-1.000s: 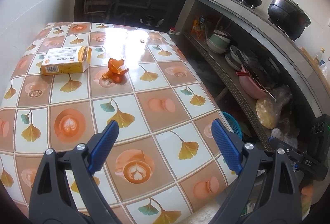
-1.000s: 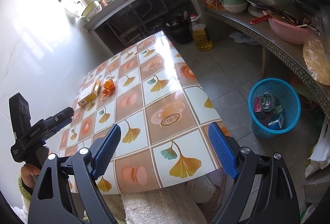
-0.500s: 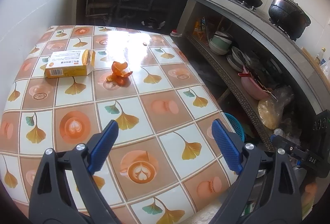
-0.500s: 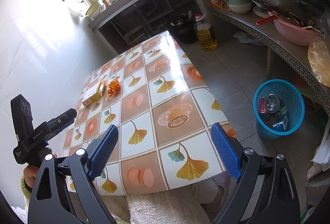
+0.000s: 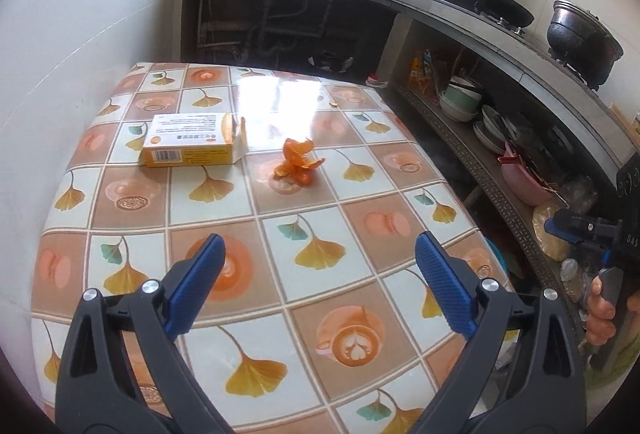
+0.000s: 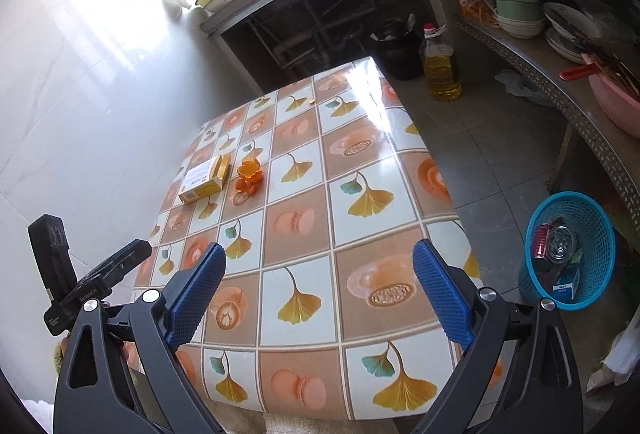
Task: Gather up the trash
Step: 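Move the open right tool toward the orange peel on the table, then close the right tool on the orange peel and lift it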
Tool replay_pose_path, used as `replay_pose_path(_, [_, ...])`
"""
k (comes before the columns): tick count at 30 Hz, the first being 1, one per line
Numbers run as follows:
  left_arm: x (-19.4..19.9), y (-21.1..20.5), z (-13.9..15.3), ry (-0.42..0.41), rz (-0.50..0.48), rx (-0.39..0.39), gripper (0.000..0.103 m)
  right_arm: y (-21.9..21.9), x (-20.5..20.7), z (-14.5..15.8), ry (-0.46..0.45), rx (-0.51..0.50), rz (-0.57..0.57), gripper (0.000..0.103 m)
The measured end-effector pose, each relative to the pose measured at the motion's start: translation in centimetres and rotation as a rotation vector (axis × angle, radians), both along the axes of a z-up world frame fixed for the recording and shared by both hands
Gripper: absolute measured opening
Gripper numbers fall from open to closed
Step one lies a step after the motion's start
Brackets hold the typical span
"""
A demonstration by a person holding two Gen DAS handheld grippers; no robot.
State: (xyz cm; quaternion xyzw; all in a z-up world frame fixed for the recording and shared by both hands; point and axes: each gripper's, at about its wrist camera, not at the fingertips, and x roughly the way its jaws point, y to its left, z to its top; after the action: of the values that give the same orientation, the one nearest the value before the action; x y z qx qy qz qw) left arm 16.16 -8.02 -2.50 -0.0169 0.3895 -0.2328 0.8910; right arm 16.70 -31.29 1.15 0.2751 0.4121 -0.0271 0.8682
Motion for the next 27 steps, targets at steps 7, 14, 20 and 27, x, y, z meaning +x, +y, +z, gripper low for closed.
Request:
replay_pose_path(7, [2.6,3.1,-1.2,0.011,0.086,0.030,0.092,1.5,6.9,-1.6,0.034,0.086,0.119,0.092])
replay_pose_path(14, [5.3,4.8,-2.7,0.041,0.150,0.040,0.092,6.6,13.3,-2.7,0.023,-0.031,0.312,0.090])
replay_pose_path(20, [7.5,6.0,-3.1,0.065,0.217,0.014,0.092,10.8,17.8,-3.4,-0.001,-0.217,0.456,0.078])
replay_pose_path(27, [7.4,5.8,-3.5,0.060,0.192,-0.009,0.092,14.3,19.8,-5.6,0.001,-0.230,0.585,0.054])
